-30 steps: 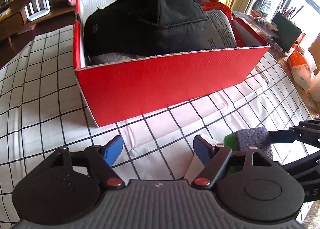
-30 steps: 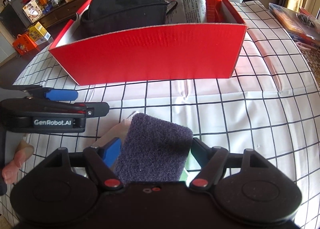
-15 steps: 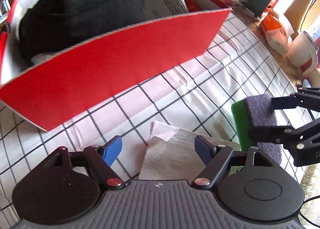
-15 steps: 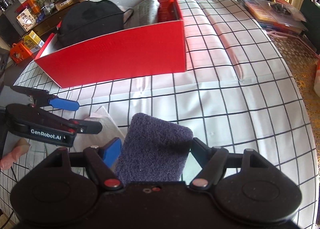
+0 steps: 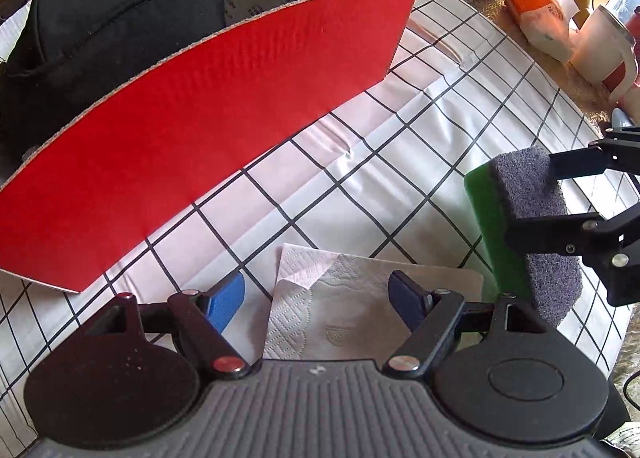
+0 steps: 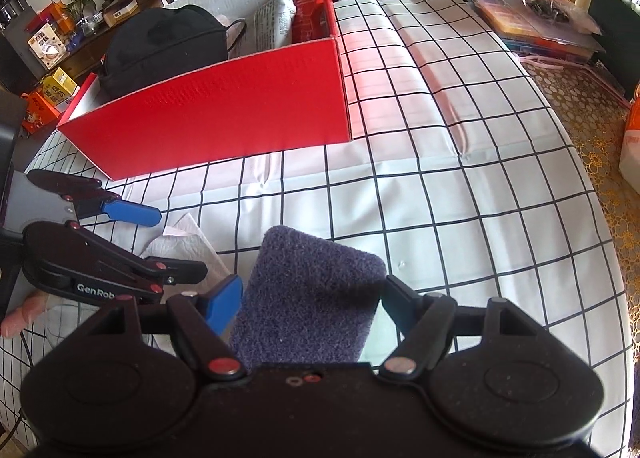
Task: Organize soft objects
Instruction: 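Reach the left gripper to the white tissue while the right holds the sponge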
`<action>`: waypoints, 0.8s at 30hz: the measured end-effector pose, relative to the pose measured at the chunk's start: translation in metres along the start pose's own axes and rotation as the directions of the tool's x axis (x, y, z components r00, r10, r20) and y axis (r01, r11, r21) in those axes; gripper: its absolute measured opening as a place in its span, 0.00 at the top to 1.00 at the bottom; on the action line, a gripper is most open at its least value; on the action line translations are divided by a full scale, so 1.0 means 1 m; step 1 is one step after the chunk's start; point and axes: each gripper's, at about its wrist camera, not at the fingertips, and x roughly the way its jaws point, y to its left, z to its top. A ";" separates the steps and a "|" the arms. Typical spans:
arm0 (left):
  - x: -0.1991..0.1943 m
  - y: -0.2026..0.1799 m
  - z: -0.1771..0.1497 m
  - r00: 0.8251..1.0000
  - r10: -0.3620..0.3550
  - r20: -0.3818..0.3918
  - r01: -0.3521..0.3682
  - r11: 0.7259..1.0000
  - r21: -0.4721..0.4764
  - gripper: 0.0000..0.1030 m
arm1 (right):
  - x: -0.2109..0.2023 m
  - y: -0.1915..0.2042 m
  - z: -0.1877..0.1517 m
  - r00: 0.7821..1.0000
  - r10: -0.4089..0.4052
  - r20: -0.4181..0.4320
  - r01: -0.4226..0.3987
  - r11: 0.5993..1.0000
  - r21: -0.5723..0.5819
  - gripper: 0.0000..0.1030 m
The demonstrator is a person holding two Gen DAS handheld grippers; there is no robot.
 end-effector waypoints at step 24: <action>-0.030 0.004 -0.005 0.993 0.050 0.103 -0.051 0.999 0.012 0.99 | -0.010 -0.008 -0.001 1.000 -0.020 0.024 0.020 1.000 0.010 0.27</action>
